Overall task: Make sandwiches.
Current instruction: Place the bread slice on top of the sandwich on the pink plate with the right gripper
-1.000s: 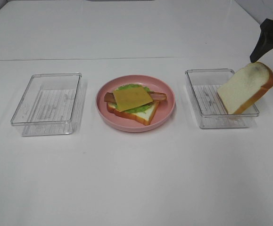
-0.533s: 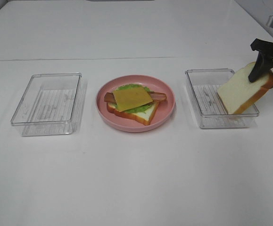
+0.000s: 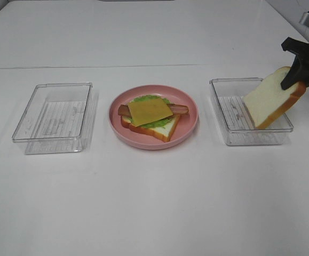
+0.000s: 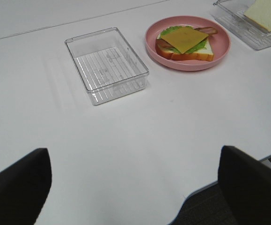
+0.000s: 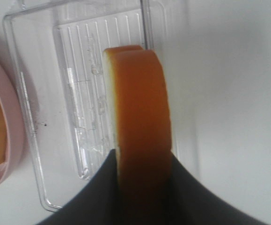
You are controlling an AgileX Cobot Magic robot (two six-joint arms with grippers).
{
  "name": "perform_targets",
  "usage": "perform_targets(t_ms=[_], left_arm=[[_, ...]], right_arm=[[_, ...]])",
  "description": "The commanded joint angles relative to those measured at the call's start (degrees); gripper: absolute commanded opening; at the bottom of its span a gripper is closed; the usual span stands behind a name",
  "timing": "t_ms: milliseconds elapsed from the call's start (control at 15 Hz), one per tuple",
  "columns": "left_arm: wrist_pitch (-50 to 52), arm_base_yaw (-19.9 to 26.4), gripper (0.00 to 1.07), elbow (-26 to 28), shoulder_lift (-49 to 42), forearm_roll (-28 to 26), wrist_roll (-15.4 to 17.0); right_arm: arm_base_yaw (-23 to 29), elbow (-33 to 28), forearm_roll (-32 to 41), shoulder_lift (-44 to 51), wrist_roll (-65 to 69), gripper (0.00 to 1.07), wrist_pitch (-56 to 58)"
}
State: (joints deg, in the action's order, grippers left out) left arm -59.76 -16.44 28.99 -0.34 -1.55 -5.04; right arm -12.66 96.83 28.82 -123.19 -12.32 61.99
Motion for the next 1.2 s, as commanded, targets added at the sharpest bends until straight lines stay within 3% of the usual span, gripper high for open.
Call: perform_targets(t_ms=[67,267,467,600,933,1200], left_arm=[[1.0,0.1,0.9,-0.2,-1.2,-0.3,0.3],[1.0,0.1,0.9,-0.2,-1.2,-0.3,0.3],[1.0,0.1,0.9,-0.2,-1.2,-0.3,0.3],[1.0,0.1,0.9,-0.2,-1.2,-0.3,0.3],[1.0,0.1,0.9,-0.2,-1.2,-0.3,0.3],[1.0,0.1,0.9,-0.2,-1.2,-0.3,0.3]], right_arm=[[-0.1,0.4,3.6,4.4,-2.9,0.0,-0.1],[2.0,0.4,9.0,10.6,-7.0,0.0,1.0],[5.4,0.2,14.2,10.9,-7.9,0.0,3.0],[12.1,-3.6,21.5,10.9,-10.8,0.0,-0.9],[22.1,-6.6,27.7,7.6,-11.7,0.0,-8.1],[25.3,-6.6,34.9,2.8,-11.7,0.0,-11.2]])
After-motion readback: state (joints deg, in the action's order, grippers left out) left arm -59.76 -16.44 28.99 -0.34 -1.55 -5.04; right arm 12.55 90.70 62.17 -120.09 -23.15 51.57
